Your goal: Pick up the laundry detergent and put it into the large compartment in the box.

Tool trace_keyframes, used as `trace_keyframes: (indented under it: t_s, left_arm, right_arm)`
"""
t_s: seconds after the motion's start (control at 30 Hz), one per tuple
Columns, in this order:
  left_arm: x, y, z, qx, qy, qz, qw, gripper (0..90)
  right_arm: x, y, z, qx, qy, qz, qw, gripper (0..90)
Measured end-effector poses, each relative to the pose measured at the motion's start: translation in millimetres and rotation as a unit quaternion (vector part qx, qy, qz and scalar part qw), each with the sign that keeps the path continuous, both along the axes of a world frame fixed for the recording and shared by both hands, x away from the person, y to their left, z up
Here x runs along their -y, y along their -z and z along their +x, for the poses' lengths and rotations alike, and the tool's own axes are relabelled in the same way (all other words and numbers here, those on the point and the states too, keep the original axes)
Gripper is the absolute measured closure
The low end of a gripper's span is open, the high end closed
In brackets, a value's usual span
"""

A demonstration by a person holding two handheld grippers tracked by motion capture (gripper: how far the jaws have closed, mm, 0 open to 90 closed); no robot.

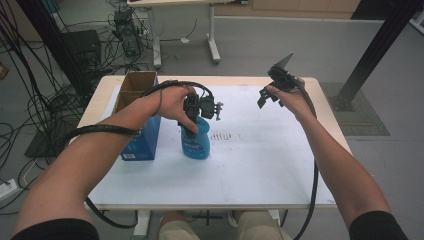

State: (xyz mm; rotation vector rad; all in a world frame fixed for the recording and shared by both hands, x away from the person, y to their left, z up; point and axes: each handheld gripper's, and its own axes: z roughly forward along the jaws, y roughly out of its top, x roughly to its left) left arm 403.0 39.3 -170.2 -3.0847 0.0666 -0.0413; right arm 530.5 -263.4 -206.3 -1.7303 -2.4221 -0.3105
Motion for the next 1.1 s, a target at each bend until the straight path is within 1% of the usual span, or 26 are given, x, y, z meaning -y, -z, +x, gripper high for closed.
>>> trace_keyframes:
  t_s: [0.47,0.57,0.6,0.73,1.03,1.1]
  left_arm:
    - [0.6,-0.6,0.1,-0.003,-0.001,0.003,1.0,36.1]
    - [0.8,-0.7,0.2,-0.003,0.0,0.004,1.0,36.1]
    - [1.0,-0.8,0.4,-0.003,0.0,0.005,1.0,36.1]
    - [-0.3,-0.4,0.6,-0.003,0.0,0.001,1.0,36.2]
    - [-0.5,-0.6,0.2,-0.003,-0.001,0.001,1.0,36.2]
    - [-0.4,-0.7,-0.4,-0.003,-0.001,0.002,1.0,36.3]
  right_arm:
    - [0.0,0.5,0.7,-0.004,0.001,0.002,1.0,5.2]
    - [0.9,0.7,0.8,-0.004,-0.002,0.001,1.0,5.2]
    - [0.9,0.5,1.0,-0.005,0.001,0.002,1.0,5.2]
    - [1.9,1.1,1.3,-0.005,0.001,0.002,1.0,5.1]
    - [-0.4,2.3,2.9,-0.009,0.0,0.0,1.0,5.0]
    - [-0.9,2.5,3.0,-0.009,-0.003,0.0,1.0,5.0]
